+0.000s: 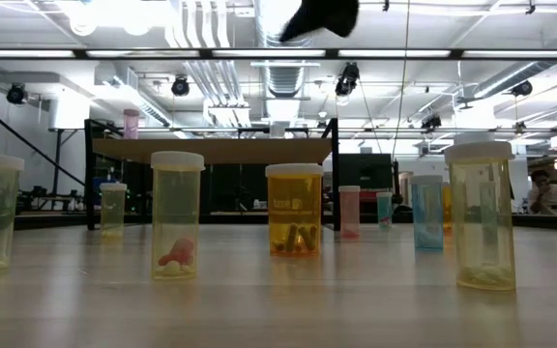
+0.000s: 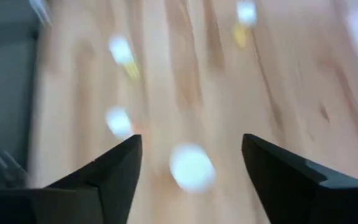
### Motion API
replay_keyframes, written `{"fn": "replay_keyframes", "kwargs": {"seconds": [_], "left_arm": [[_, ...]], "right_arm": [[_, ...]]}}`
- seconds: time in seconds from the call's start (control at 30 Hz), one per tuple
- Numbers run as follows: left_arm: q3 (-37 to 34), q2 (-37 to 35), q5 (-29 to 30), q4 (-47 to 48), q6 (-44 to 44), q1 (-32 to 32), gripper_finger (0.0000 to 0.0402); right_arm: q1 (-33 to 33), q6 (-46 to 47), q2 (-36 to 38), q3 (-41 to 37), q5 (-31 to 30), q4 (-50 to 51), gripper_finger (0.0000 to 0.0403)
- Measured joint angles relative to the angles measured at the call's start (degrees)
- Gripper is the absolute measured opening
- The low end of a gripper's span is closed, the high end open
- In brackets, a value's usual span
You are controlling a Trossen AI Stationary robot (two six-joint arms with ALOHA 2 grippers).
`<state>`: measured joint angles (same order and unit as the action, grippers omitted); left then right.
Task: Pick and place medicine bottles onto shelf by color
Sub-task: Put the orange pill bottle on the shelf
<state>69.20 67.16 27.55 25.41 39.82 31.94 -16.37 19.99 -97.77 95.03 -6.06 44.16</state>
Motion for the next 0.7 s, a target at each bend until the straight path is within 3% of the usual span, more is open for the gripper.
{"fn": "replay_keyframes", "kwargs": {"seconds": [0.13,0.4,0.7], "left_arm": [[-1.80,-1.78,-0.01,-0.53,-3.02,0.00,0.0203],[-3.19,-6.44,-0.01,-0.90,-3.10,1.10,0.0203],[-3.12,-9.80,0.18,-0.99,-6.14,1.07,0.0203]], "right_arm": [[-1.37,-3.00,-5.48,3.32,0.21,9.71,0.0299],[-2.51,-1.83,-13.41,1.90,2.01,5.80,0.0308],[-1.76,-1.02,-17.56,3.72,-0.66,3.33,0.0301]]}}
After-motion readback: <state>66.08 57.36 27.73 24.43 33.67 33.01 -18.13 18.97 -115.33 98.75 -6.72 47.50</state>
